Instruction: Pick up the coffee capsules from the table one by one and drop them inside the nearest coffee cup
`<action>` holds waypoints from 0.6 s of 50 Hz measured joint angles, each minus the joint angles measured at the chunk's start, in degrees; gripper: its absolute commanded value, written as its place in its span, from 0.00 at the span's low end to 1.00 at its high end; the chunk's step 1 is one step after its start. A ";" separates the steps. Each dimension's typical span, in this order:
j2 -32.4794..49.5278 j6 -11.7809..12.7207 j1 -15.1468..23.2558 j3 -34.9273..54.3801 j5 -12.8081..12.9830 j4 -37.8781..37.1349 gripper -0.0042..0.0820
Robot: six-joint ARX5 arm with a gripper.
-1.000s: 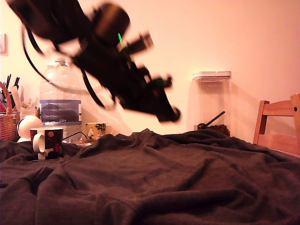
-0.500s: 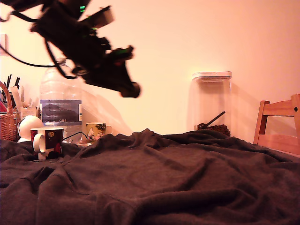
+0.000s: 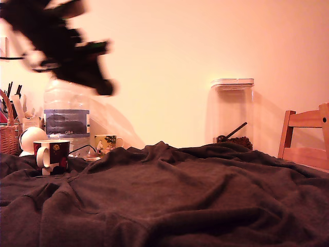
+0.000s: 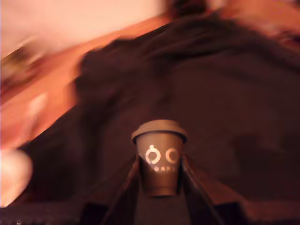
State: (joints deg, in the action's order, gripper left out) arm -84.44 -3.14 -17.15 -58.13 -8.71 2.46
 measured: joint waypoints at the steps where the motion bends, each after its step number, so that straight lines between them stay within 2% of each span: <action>1: 0.09 -0.02 0.57 0.11 0.07 0.09 0.23; 12: 1.14 -0.02 7.13 0.22 0.17 0.87 0.23; 20: 1.92 0.20 9.44 0.22 0.31 2.10 0.23; 24: 1.92 0.20 10.16 0.22 1.44 2.64 0.23; 25: 1.92 0.20 10.40 0.22 2.56 2.69 0.23; 30: 1.92 0.22 11.82 0.22 3.48 2.73 0.23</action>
State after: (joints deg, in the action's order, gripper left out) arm -82.52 -2.92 -5.32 -57.91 -5.23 5.19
